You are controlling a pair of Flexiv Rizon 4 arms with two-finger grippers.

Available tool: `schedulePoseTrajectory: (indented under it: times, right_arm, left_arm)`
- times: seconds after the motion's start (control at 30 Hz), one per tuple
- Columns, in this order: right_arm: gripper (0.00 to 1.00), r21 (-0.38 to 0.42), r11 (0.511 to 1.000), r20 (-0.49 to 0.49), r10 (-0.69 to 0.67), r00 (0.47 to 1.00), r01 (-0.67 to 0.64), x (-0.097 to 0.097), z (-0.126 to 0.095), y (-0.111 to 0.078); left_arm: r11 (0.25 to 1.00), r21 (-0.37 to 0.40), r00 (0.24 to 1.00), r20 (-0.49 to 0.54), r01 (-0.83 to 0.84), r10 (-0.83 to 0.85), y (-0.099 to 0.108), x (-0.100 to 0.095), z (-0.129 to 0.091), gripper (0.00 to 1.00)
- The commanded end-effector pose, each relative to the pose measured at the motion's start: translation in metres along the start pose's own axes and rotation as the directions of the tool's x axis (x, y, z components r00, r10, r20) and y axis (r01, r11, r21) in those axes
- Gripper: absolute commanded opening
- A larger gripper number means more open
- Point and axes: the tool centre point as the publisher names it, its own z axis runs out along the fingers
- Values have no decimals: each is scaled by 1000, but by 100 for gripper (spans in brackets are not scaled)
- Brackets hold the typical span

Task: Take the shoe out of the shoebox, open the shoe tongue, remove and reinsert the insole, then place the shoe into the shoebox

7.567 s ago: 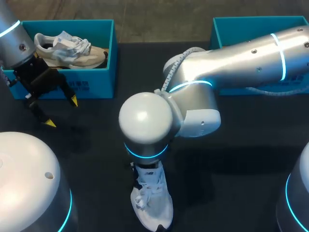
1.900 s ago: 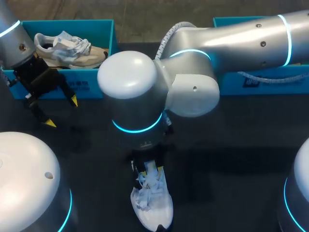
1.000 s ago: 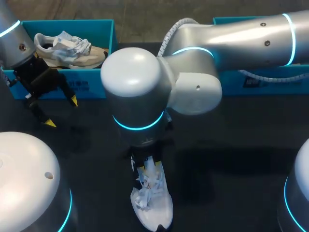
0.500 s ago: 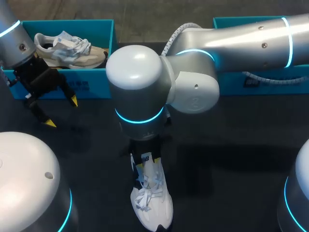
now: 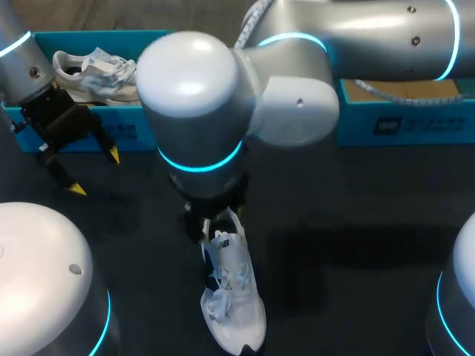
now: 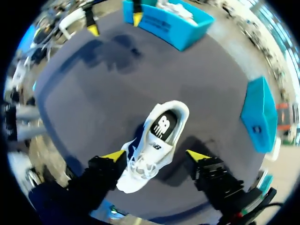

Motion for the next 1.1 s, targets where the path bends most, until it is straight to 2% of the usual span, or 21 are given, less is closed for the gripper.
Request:
schedulePoseTrajectory:
  times: [0.03,0.07,0.1,0.13,0.17,0.5,0.57,0.77,0.9,1.1]
  right_arm:
    - [100,-22,917,3,-398,917,398,-11,-5,6]
    - [100,-29,909,1,-415,910,415,-11,-5,7]
    - [100,-65,864,-12,-501,865,499,-13,-6,8]
    - [100,-112,794,-37,-604,796,597,-16,-6,8]
    - [100,-140,756,-51,-650,758,639,-18,-6,6]
    - [100,-140,756,-51,-650,758,639,-18,-6,6]
    - [100,-145,689,-28,-721,693,710,-14,0,17]
    - [100,-55,593,71,-800,596,803,-17,1,36]
    - [100,-26,549,97,-830,549,835,-21,5,49]
    - [100,-1,519,87,-852,517,855,-30,21,61]
  left_arm:
    - [1000,-2,1000,-1,0,0,0,0,0,100]
    - [1000,-2,1000,-1,0,0,0,0,0,100]
    - [1000,-2,1000,-1,0,0,0,0,0,100]
    - [1000,-2,1000,-1,0,0,0,0,0,100]
    - [1000,-2,1000,-1,0,0,0,0,0,100]
    - [1000,-2,1000,-1,0,0,0,0,0,100]
    - [1000,-2,1000,-1,0,0,0,0,0,100]
    - [1000,-2,1000,-1,0,0,0,0,0,100]
    - [1000,-2,1000,-1,0,0,0,0,0,100]
    - [1000,-2,1000,-1,0,0,0,0,0,100]
